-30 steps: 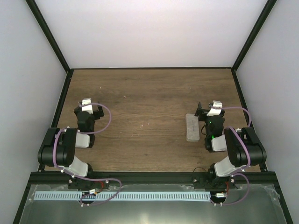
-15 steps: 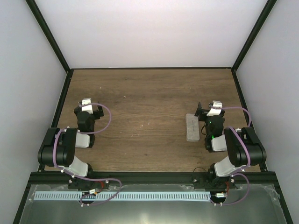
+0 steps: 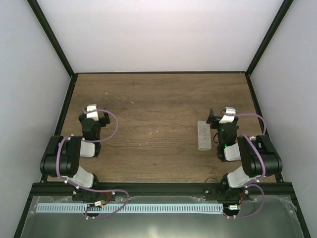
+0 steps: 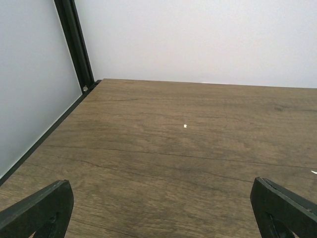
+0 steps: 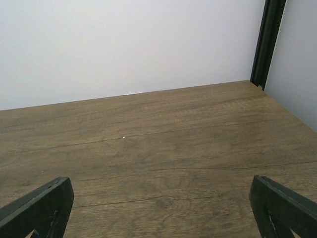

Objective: Organize the sunglasses
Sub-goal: Reset both arms

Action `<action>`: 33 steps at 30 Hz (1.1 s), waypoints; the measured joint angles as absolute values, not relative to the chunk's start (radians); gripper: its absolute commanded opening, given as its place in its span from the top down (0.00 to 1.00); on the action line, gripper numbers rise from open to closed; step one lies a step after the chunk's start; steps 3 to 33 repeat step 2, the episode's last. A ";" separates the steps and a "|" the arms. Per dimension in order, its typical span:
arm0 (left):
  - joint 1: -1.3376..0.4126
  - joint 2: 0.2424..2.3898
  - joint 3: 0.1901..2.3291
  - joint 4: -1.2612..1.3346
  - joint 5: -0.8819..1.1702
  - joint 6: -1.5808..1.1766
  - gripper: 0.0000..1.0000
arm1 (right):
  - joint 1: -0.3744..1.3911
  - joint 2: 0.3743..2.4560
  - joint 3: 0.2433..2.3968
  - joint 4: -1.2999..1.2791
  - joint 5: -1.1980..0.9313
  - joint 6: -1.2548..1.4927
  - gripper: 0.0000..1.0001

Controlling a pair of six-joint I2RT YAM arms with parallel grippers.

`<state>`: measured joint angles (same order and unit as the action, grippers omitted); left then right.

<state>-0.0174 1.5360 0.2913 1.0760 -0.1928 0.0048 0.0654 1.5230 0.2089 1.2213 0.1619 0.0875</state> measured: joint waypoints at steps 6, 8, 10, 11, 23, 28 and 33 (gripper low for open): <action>-0.017 1.536 0.291 1.076 -0.192 0.005 0.00 | 0.065 1.523 0.209 1.221 0.162 0.088 0.00; -0.017 1.536 0.291 1.076 -0.192 0.005 0.00 | 0.065 1.523 0.209 1.221 0.162 0.088 0.00; -0.017 1.536 0.291 1.076 -0.192 0.005 0.00 | 0.065 1.523 0.209 1.221 0.162 0.088 0.00; -0.017 1.536 0.291 1.076 -0.192 0.005 0.00 | 0.065 1.523 0.209 1.221 0.162 0.088 0.00; -0.017 1.536 0.291 1.076 -0.192 0.005 0.00 | 0.065 1.523 0.209 1.221 0.162 0.088 0.00; -0.017 1.536 0.291 1.076 -0.192 0.005 0.00 | 0.065 1.523 0.209 1.221 0.162 0.088 0.00; -0.017 1.536 0.291 1.076 -0.192 0.005 0.00 | 0.065 1.523 0.209 1.221 0.162 0.088 0.00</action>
